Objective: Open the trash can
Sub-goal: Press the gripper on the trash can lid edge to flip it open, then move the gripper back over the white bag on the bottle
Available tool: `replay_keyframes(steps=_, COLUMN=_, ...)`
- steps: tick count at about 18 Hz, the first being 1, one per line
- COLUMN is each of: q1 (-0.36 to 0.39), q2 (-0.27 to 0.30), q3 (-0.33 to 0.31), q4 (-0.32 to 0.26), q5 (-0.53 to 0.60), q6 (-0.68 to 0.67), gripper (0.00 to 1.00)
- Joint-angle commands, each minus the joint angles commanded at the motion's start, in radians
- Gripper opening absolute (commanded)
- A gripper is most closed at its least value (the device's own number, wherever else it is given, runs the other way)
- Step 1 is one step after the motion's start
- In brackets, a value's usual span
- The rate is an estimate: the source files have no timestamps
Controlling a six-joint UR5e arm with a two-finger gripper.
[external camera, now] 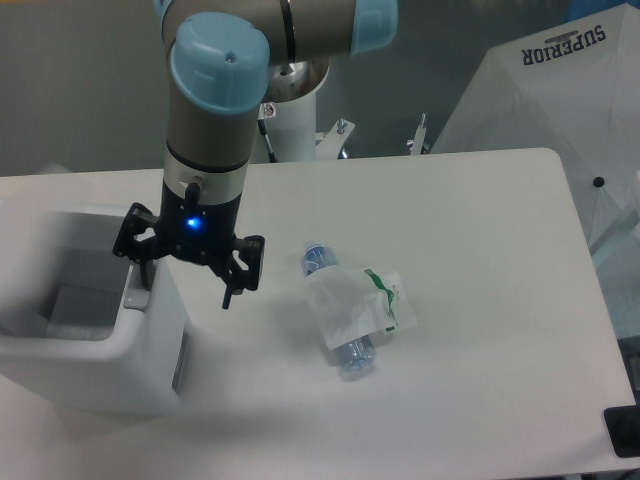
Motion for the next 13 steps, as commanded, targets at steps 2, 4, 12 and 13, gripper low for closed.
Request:
replay_keyframes(steps=2, q1=0.000, q2=0.005, q3=0.009, q4=0.000, q5=-0.002, q6=-0.003, gripper=1.00)
replay_keyframes(steps=4, q1=0.003, q2=0.011, q3=0.014, q4=0.003, q5=-0.002, q6=-0.006, gripper=1.00)
replay_keyframes(steps=12, q1=0.122, q2=0.009, q3=0.014, q4=0.090, q5=-0.026, q6=-0.028, gripper=1.00)
replay_keyframes(steps=13, q1=0.149, q2=0.006, q3=0.012, q4=0.112, q5=-0.040, q6=-0.032, gripper=1.00)
